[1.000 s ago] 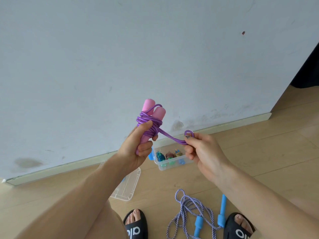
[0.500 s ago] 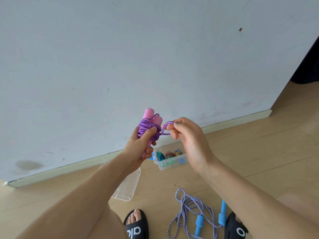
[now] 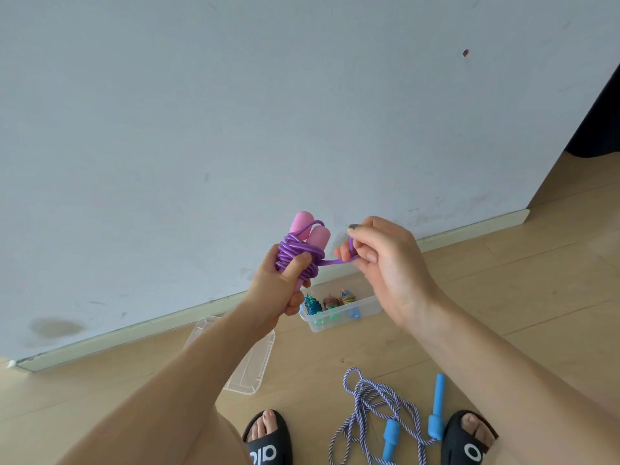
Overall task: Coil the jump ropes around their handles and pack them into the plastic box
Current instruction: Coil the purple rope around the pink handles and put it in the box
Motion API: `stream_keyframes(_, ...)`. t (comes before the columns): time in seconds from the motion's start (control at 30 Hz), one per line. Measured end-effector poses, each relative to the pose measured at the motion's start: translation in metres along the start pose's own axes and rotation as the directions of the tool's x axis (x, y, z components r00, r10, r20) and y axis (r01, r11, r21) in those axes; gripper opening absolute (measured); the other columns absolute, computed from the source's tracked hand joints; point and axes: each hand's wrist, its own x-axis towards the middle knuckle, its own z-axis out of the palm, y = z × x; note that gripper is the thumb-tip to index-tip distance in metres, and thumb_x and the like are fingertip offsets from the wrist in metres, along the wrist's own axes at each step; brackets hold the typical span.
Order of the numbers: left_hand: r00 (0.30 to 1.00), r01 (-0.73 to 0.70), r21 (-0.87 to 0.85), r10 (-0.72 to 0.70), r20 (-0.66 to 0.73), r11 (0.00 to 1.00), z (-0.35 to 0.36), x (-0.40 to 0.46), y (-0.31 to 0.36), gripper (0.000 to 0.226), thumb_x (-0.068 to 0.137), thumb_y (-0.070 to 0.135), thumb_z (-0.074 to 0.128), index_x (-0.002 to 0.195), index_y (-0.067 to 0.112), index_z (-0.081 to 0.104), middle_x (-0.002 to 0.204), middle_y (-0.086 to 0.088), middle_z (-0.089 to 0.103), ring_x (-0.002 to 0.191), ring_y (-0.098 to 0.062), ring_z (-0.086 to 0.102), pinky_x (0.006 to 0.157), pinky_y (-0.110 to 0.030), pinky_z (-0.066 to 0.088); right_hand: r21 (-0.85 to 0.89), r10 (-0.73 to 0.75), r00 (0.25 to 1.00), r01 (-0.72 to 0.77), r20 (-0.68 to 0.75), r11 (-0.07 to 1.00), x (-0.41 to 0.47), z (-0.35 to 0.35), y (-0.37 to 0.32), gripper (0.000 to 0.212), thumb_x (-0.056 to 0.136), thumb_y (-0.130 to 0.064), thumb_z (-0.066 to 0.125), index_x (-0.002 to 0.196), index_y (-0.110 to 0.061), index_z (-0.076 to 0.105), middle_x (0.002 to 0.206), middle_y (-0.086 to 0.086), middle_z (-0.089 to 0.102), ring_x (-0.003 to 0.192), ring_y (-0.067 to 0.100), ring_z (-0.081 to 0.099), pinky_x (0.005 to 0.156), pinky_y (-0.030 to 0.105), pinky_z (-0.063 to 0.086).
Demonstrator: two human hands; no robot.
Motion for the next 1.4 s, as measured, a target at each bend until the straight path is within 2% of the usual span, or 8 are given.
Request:
stream_keyframes(0.23, 0.997, -0.069, 0.133, 0.066, 0.028, 0.989, 0.012, -0.009, -0.007, 0.017, 0.097, 0.026, 0.058, 0.101, 0.012, 0.049, 0.071, -0.01, 0.059, 0.039, -0.019, 0.035, 0.04, -0.023, 0.03, -0.025, -0.081, 0.993, 0.083, 0.081, 0.996, 0.003, -0.007, -0.002, 0.027, 0.083, -0.012, 0.054, 0.057, -0.014, 0.048, 0.061, 0.003, 0.05, 0.075, 0.026, 0.052, 0.081, 0.042, 0.046)
stream_keyframes(0.33, 0.991, -0.132, 0.244, 0.122, 0.056, 0.961, 0.012, -0.013, -0.008, 0.011, 0.095, 0.024, 0.06, 0.1, 0.019, 0.051, 0.062, 0.006, 0.063, 0.04, -0.018, 0.036, 0.038, -0.022, 0.032, -0.039, -0.059, 0.988, 0.065, 0.146, 0.997, 0.001, -0.006, -0.001, 0.022, 0.093, -0.01, 0.052, 0.074, -0.011, 0.062, 0.07, 0.0, 0.063, 0.084, 0.028, 0.062, 0.091, 0.048, 0.053)
stream_keyframes(0.57, 0.963, -0.268, 0.328, 0.263, 0.058, 0.906, 0.014, -0.025, -0.002, 0.013, 0.093, 0.027, 0.061, 0.1, 0.029, 0.05, 0.071, 0.004, 0.065, 0.044, -0.012, 0.041, 0.044, -0.024, 0.038, -0.15, -0.009, 0.973, 0.045, 0.232, 0.988, 0.002, -0.013, -0.005, 0.022, 0.103, -0.022, 0.046, 0.104, -0.009, 0.064, 0.11, 0.004, 0.074, 0.106, 0.028, 0.066, 0.093, 0.037, 0.049)
stream_keyframes(0.63, 0.96, -0.279, 0.334, 0.273, 0.063, 0.9, 0.015, -0.027, 0.0, 0.014, 0.093, 0.028, 0.061, 0.1, 0.031, 0.049, 0.075, 0.003, 0.067, 0.045, -0.01, 0.043, 0.046, -0.024, 0.039, -0.178, 0.017, 0.967, 0.029, 0.254, 0.984, -0.003, -0.012, -0.007, 0.02, 0.103, -0.023, 0.046, 0.1, -0.011, 0.062, 0.103, 0.003, 0.075, 0.088, 0.018, 0.066, 0.075, 0.023, 0.048)
stream_keyframes(0.7, 0.955, -0.293, 0.342, 0.286, 0.073, 0.893, 0.014, -0.03, 0.002, 0.015, 0.093, 0.029, 0.061, 0.1, 0.031, 0.048, 0.077, 0.005, 0.069, 0.046, -0.009, 0.044, 0.047, -0.023, 0.04, -0.214, 0.018, 0.971, 0.035, 0.238, 0.976, -0.003, -0.014, -0.01, 0.016, 0.1, -0.028, 0.05, 0.091, -0.02, 0.061, 0.094, 0.004, 0.073, 0.073, 0.015, 0.052, 0.065, 0.025, 0.037)
stream_keyframes(0.87, 0.953, -0.3, 0.318, 0.294, 0.07, 0.899, 0.012, -0.033, 0.003, 0.02, 0.093, 0.03, 0.062, 0.102, 0.035, 0.045, 0.081, 0.008, 0.069, 0.05, -0.009, 0.048, 0.05, -0.024, 0.042, -0.04, 0.056, 0.966, -0.047, 0.252, 0.998, -0.001, -0.021, -0.012, 0.016, 0.101, -0.028, 0.051, 0.099, -0.019, 0.064, 0.094, 0.003, 0.069, 0.08, 0.017, 0.058, 0.069, 0.033, 0.038)
stream_keyframes(1.07, 0.919, -0.381, 0.377, 0.392, 0.051, 0.844, 0.01, -0.04, 0.008, 0.03, 0.091, 0.027, 0.064, 0.112, 0.033, 0.042, 0.088, 0.001, 0.07, 0.06, -0.009, 0.057, 0.056, -0.03, 0.051, -0.549, -0.22, 0.956, 0.292, 0.194, 0.783, -0.006, -0.022, 0.0, 0.004, 0.093, -0.023, 0.068, 0.094, -0.023, 0.065, 0.08, 0.001, 0.068, 0.068, 0.016, 0.062, 0.067, 0.031, 0.053)
stream_keyframes(1.4, 0.852, -0.499, 0.464, 0.512, 0.109, 0.732, 0.016, -0.048, 0.013, 0.04, 0.087, 0.011, 0.069, 0.116, 0.019, 0.043, 0.062, 0.016, 0.055, 0.054, 0.001, 0.056, 0.051, -0.007, 0.035, -0.685, -0.314, 0.931, 0.35, 0.184, 0.638, -0.005, -0.02, 0.002, 0.027, 0.084, -0.016, 0.078, 0.092, -0.017, 0.052, 0.066, -0.006, 0.067, 0.049, 0.009, 0.061, 0.05, 0.024, 0.05)
